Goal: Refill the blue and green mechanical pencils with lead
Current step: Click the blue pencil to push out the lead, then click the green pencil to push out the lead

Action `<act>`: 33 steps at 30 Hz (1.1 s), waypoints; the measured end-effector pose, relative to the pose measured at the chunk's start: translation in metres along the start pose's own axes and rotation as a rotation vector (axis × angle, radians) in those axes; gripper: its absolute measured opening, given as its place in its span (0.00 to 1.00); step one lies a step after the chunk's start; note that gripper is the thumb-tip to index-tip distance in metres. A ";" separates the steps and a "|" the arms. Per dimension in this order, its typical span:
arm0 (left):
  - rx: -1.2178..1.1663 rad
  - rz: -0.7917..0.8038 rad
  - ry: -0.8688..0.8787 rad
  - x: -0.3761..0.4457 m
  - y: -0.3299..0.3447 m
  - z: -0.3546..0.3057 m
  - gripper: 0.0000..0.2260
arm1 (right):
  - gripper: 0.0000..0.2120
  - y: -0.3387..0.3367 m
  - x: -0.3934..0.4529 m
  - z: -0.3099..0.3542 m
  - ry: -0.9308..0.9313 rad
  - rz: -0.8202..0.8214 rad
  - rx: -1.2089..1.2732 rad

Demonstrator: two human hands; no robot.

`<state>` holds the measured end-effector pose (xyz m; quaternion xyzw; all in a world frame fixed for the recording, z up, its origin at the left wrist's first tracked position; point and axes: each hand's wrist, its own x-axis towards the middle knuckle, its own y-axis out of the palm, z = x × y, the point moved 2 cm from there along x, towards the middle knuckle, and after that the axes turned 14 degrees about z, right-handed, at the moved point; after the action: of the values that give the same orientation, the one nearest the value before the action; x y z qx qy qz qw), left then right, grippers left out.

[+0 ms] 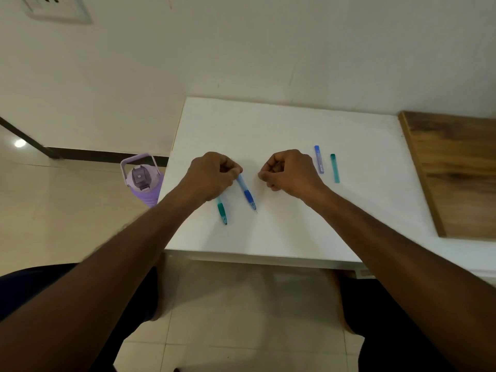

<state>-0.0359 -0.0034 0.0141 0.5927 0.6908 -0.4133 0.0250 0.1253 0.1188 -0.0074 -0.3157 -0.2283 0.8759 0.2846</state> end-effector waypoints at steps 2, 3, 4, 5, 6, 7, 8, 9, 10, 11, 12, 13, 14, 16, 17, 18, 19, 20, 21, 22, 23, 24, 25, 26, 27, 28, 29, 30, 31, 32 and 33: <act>0.082 -0.031 0.016 -0.001 -0.002 -0.002 0.12 | 0.09 0.006 0.000 0.007 -0.016 0.022 -0.033; 0.116 -0.042 0.024 -0.001 -0.005 -0.004 0.12 | 0.10 0.010 0.000 0.011 -0.015 0.035 -0.060; 0.148 -0.057 0.033 -0.002 -0.008 -0.004 0.12 | 0.11 0.014 0.000 0.015 -0.008 0.049 -0.097; 0.182 -0.080 0.045 -0.003 -0.010 -0.005 0.11 | 0.13 0.018 0.000 0.019 0.004 0.063 -0.141; 0.214 -0.105 0.060 -0.003 -0.013 -0.005 0.11 | 0.14 0.022 0.000 0.023 0.021 0.074 -0.183; 0.239 -0.131 0.074 -0.004 -0.015 -0.005 0.10 | 0.15 0.025 0.000 0.026 0.038 0.081 -0.214; 0.254 -0.153 0.083 -0.005 -0.017 -0.005 0.10 | 0.16 0.027 0.001 0.028 0.057 0.088 -0.228; 0.264 -0.168 0.089 -0.006 -0.019 -0.004 0.10 | 0.16 0.028 0.002 0.030 0.075 0.100 -0.224; 0.267 -0.175 0.089 -0.006 -0.020 -0.003 0.10 | 0.15 0.030 0.002 0.032 0.089 0.115 -0.214; 0.266 -0.177 0.085 -0.006 -0.021 -0.003 0.11 | 0.14 0.031 0.003 0.034 0.097 0.127 -0.212; 0.261 -0.179 0.080 -0.007 -0.022 -0.002 0.11 | 0.14 0.033 0.002 0.037 0.102 0.135 -0.222; 0.257 -0.183 0.078 -0.007 -0.023 -0.002 0.11 | 0.14 0.035 0.002 0.039 0.108 0.139 -0.233; 0.255 -0.186 0.079 -0.008 -0.024 -0.002 0.12 | 0.15 0.035 0.002 0.040 0.115 0.142 -0.234; 0.255 -0.185 0.085 -0.009 -0.026 -0.003 0.12 | 0.14 0.030 0.001 0.039 0.133 0.149 -0.184; 0.259 -0.179 0.085 -0.009 -0.028 -0.003 0.11 | 0.13 0.024 0.000 0.037 0.136 0.142 -0.139; 0.264 -0.172 0.080 -0.009 -0.030 -0.002 0.11 | 0.11 0.016 0.000 0.035 0.134 0.125 -0.095; 0.276 -0.162 0.067 -0.009 -0.032 -0.002 0.11 | 0.10 0.007 0.000 0.031 0.129 0.098 -0.061; 0.301 -0.151 0.044 -0.009 -0.033 0.000 0.12 | 0.08 -0.002 0.001 0.026 0.127 0.069 -0.041; 0.341 -0.138 0.016 -0.010 -0.034 0.002 0.13 | 0.08 -0.011 0.001 0.021 0.130 0.042 -0.030; 0.387 -0.126 -0.015 -0.011 -0.034 0.004 0.14 | 0.07 -0.018 0.001 0.015 0.137 0.022 -0.025; 0.430 -0.112 -0.047 -0.011 -0.034 0.007 0.16 | 0.07 -0.023 0.002 0.010 0.147 0.007 -0.025; 0.471 -0.096 -0.080 -0.012 -0.033 0.010 0.17 | 0.08 -0.026 0.002 0.005 0.158 0.000 -0.032; 0.513 -0.080 -0.115 -0.012 -0.032 0.012 0.19 | 0.08 -0.027 0.003 0.002 0.167 0.000 -0.038; 0.557 -0.066 -0.151 -0.013 -0.031 0.014 0.22 | 0.09 -0.026 0.004 0.000 0.172 0.005 -0.041; 0.600 -0.057 -0.183 -0.013 -0.029 0.016 0.25 | 0.10 -0.025 0.005 -0.002 0.175 0.011 -0.042; 0.636 -0.051 -0.208 -0.013 -0.026 0.017 0.27 | 0.11 -0.025 0.006 -0.003 0.180 0.015 -0.043; 0.660 -0.045 -0.225 -0.012 -0.024 0.017 0.28 | 0.12 -0.025 0.006 -0.003 0.186 0.018 -0.041; 0.672 -0.036 -0.235 -0.012 -0.022 0.018 0.28 | 0.12 -0.025 0.007 -0.003 0.191 0.024 -0.034; 0.677 -0.027 -0.243 -0.011 -0.020 0.018 0.29 | 0.13 -0.025 0.008 -0.003 0.194 0.032 -0.025; 0.679 -0.018 -0.251 -0.010 -0.018 0.019 0.29 | 0.13 -0.026 0.008 -0.002 0.197 0.041 -0.018; 0.682 -0.010 -0.257 -0.010 -0.016 0.020 0.29 | 0.14 -0.027 0.007 -0.002 0.202 0.047 -0.017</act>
<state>-0.0552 -0.0226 0.0144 0.5068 0.5073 -0.6912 -0.0893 0.1312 0.1435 0.0036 -0.4099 -0.1983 0.8441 0.2830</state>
